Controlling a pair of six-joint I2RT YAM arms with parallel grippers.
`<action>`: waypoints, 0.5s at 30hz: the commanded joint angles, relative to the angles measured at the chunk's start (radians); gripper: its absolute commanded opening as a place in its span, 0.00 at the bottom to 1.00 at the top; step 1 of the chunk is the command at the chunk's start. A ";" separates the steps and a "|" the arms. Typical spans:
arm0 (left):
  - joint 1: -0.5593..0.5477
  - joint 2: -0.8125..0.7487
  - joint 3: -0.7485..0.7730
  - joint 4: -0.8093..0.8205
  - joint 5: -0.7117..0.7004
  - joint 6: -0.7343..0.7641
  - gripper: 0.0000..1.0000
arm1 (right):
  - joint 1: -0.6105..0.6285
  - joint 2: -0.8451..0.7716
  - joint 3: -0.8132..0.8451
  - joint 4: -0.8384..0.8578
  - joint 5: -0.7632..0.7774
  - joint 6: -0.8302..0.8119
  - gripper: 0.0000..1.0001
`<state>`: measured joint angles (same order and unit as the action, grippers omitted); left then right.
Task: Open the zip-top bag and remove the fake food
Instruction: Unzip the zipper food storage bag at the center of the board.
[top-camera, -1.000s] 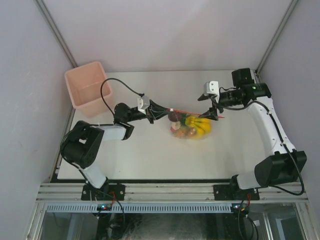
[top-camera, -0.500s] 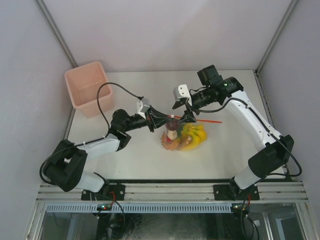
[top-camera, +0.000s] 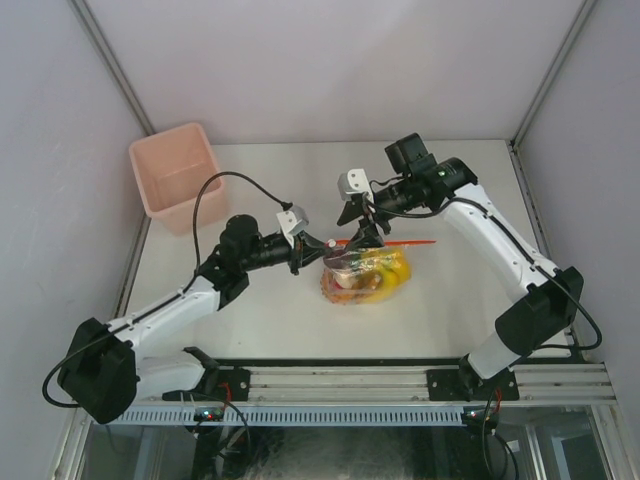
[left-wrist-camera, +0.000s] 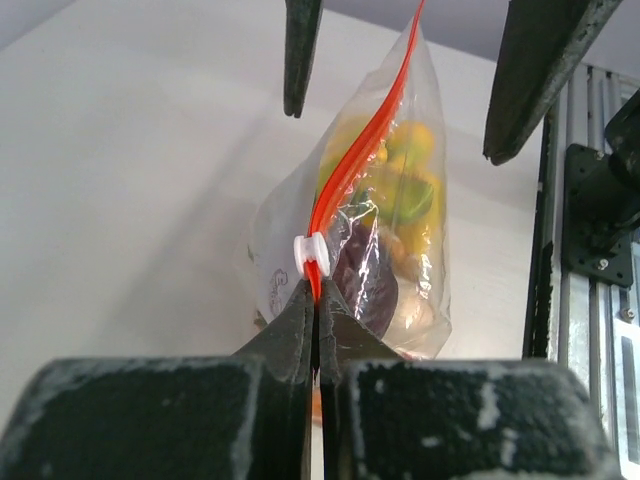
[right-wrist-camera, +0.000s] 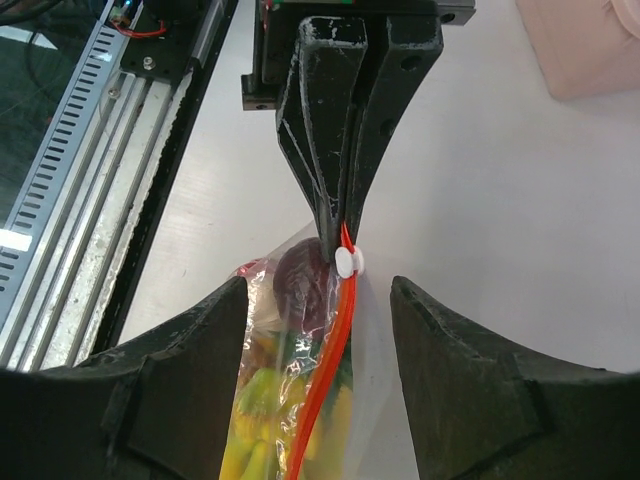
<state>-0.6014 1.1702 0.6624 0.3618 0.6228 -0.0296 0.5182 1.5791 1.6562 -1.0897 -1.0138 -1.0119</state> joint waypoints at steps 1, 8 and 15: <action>-0.009 -0.022 0.062 -0.120 -0.016 0.068 0.00 | 0.016 -0.026 -0.053 0.094 -0.030 0.067 0.58; -0.017 -0.023 0.086 -0.126 -0.005 0.068 0.00 | 0.028 -0.015 -0.111 0.211 -0.015 0.168 0.56; -0.032 -0.061 0.080 -0.090 0.012 0.086 0.00 | 0.027 -0.006 -0.099 0.233 -0.026 0.203 0.55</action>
<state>-0.6159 1.1553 0.6975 0.2516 0.6140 0.0204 0.5388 1.5784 1.5394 -0.9108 -1.0183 -0.8524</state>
